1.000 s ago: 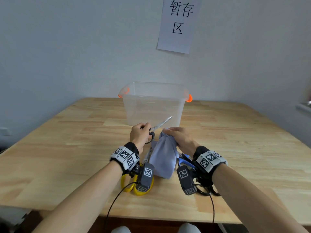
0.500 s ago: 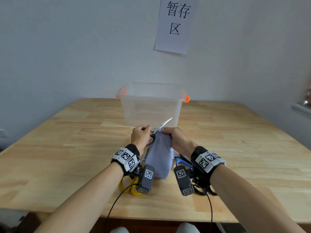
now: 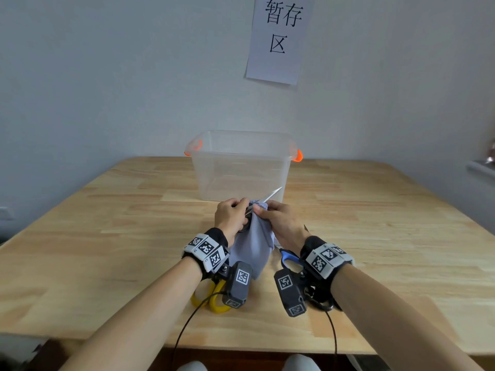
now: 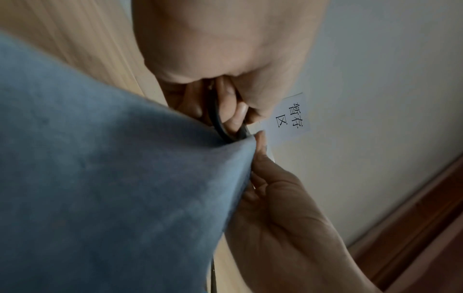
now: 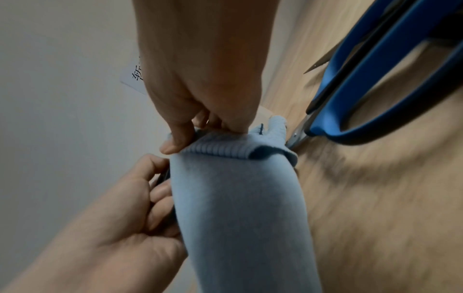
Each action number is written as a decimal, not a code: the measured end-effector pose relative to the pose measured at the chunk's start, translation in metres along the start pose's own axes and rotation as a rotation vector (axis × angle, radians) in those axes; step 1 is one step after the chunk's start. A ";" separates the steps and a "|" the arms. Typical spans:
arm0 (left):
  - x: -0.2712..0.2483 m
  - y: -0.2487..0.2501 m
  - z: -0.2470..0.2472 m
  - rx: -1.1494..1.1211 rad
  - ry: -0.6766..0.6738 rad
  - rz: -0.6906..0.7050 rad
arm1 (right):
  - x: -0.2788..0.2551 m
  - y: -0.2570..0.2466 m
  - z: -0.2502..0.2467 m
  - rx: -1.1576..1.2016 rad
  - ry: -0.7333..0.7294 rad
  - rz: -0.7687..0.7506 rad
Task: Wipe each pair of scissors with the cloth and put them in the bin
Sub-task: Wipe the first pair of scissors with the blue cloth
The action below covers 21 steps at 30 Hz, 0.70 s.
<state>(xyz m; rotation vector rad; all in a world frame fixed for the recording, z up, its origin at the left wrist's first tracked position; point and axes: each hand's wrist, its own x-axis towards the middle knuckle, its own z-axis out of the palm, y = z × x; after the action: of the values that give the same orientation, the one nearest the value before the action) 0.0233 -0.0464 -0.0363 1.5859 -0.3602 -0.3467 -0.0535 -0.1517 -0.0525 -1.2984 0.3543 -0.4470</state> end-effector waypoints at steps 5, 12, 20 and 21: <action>0.002 0.002 0.002 0.001 0.016 0.003 | -0.005 0.006 0.004 0.075 -0.045 0.057; 0.001 -0.001 0.007 0.072 0.014 0.031 | -0.008 0.008 0.006 0.092 0.059 0.052; 0.004 -0.001 0.003 0.128 -0.014 0.056 | -0.004 0.005 0.009 0.128 0.134 0.054; 0.004 0.000 0.002 0.136 -0.020 0.059 | -0.002 0.004 0.009 0.129 0.149 0.059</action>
<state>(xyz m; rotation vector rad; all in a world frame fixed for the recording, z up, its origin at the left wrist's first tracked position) 0.0263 -0.0496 -0.0362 1.7013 -0.4536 -0.2980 -0.0502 -0.1425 -0.0546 -1.1292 0.4797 -0.5099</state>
